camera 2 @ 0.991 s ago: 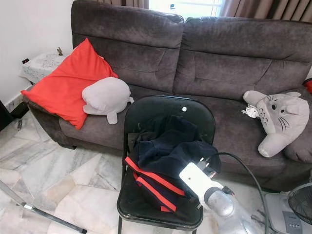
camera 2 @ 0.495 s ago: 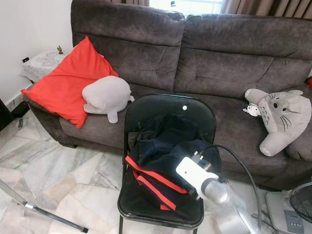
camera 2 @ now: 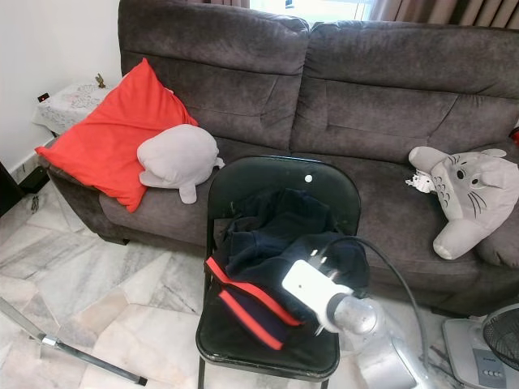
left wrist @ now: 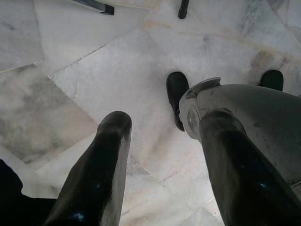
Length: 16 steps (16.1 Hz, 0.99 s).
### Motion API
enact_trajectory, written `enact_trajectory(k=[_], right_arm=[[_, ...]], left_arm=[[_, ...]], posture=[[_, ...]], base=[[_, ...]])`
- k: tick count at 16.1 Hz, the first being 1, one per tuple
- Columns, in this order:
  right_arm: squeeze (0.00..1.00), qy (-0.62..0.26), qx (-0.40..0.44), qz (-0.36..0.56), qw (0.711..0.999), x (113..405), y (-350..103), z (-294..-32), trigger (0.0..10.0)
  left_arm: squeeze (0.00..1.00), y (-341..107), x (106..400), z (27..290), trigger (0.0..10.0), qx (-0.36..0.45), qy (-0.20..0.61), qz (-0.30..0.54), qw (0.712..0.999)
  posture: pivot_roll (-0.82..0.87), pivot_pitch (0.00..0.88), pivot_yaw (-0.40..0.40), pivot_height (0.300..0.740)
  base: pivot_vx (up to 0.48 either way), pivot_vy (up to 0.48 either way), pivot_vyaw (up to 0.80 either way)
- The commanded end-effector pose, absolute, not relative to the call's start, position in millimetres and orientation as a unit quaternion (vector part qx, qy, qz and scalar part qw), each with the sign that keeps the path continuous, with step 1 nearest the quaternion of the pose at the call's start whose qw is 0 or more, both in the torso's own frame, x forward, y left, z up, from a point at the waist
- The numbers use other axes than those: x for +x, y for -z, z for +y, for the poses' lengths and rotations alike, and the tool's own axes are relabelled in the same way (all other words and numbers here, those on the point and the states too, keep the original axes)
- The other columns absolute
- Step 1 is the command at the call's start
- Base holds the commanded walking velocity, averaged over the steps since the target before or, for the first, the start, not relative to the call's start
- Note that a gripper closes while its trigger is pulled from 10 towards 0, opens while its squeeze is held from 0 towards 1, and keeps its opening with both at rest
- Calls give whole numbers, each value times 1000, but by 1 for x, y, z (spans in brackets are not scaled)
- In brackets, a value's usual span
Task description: Hang hanger
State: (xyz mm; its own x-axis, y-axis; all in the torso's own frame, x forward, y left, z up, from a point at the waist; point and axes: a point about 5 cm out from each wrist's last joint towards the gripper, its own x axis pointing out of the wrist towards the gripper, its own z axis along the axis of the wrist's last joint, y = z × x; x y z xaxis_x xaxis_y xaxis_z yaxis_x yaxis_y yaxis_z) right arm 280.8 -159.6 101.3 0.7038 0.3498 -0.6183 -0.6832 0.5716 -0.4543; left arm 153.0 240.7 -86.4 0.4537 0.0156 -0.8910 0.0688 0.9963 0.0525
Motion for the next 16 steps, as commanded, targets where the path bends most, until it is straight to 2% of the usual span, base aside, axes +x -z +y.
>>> enact_trajectory(k=[1, 5, 9, 16], right_arm=[[0, -323, -345, 238, 849, 277, -102, -156, 10000], [0, -277, -380, 246, 847, 285, -99, -168, 10000], [0, -215, -396, 231, 862, 296, -105, -181, 10000], [0, -174, -381, 131, 899, 310, -124, -173, 10000]], left_arm=[[0, 88, 149, 242, 10000, 48, 20, 533, 845], [0, 88, 149, 242, 10000, 47, 20, 532, 845], [0, 88, 149, 242, 10000, 48, 20, 532, 845], [0, 88, 149, 242, 10000, 50, 20, 532, 845]], posture=[[-71, 60, 20, 740], [-67, 59, 19, 740], [-66, 59, 21, 740], [-64, 61, 22, 740]], base=[[0, 0, 0], [0, 0, 0], [0, 0, 0], [0, 0, 0]])
